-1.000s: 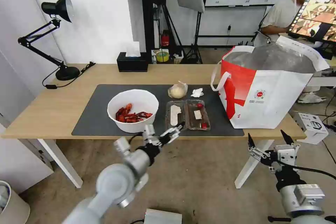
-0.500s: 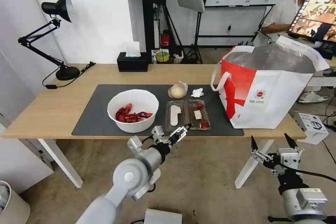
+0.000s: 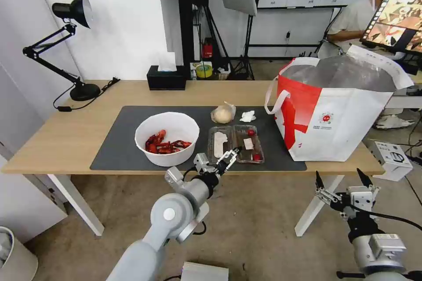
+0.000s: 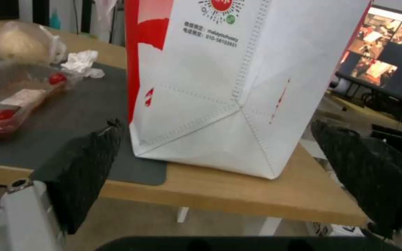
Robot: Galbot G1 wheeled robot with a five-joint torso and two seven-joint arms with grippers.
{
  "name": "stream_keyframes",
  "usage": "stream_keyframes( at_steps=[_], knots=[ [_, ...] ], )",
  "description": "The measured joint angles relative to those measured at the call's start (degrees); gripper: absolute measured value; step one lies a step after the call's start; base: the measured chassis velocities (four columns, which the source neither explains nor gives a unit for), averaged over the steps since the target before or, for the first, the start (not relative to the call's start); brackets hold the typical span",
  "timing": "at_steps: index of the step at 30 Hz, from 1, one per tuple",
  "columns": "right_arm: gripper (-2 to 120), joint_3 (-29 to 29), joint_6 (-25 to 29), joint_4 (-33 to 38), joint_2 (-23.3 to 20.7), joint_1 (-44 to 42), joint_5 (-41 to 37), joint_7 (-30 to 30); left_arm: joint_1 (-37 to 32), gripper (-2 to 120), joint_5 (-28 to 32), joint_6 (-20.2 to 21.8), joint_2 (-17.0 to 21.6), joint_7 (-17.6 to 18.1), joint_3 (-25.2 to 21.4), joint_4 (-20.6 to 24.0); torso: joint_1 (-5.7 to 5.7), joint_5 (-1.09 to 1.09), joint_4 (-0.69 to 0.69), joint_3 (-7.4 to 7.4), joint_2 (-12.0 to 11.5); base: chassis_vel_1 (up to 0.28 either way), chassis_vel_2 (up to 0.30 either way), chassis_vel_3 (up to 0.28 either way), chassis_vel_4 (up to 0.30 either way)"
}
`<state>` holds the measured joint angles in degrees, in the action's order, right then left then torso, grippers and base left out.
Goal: Pick up the trash from the table and place it into the takeout bag.
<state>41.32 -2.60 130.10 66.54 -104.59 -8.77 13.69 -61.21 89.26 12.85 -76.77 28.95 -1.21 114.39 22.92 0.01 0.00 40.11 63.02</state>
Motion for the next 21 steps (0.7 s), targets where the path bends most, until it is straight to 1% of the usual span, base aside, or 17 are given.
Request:
stream_keyframes(
  at_steps=[3,6,10,16,21],
  knots=[
    [100,0.0,0.0,-0.41,-0.07,0.15,0.0,0.16,0.42,100,-0.23,0.18,-0.41,-0.22,0.55,-1.01,0.0,0.0,0.0,0.0,0.0,0.0,0.0,0.0,0.0],
    [100,-0.23,0.0,-1.01,0.2,0.22,0.08,0.22,1.74,100,-2.03,0.39,-1.51,-1.02,1.49,-3.57,0.0,0.0,-0.01,0.0,0.0,0.0,0.0,0.0,0.0],
    [100,-0.57,0.09,-1.54,0.58,0.3,0.37,0.27,2.53,100,-2.48,0.43,-1.82,-1.5,1.67,-5.08,0.0,0.0,-0.01,0.0,0.0,0.0,0.0,0.0,0.0],
    [100,-0.5,0.23,-1.65,0.6,0.42,0.47,0.51,2.77,100,-2.74,0.45,-1.72,-2.16,1.64,-5.93,0.0,0.0,0.0,0.0,0.0,0.0,0.0,0.0,0.0],
    [100,-0.41,0.25,-1.86,0.35,0.83,0.33,0.68,2.86,100,-4.45,0.46,-1.76,-3.38,1.04,-6.96,-0.01,-0.02,-0.02,-0.01,0.01,0.0,0.0,0.0,0.0]
  ],
)
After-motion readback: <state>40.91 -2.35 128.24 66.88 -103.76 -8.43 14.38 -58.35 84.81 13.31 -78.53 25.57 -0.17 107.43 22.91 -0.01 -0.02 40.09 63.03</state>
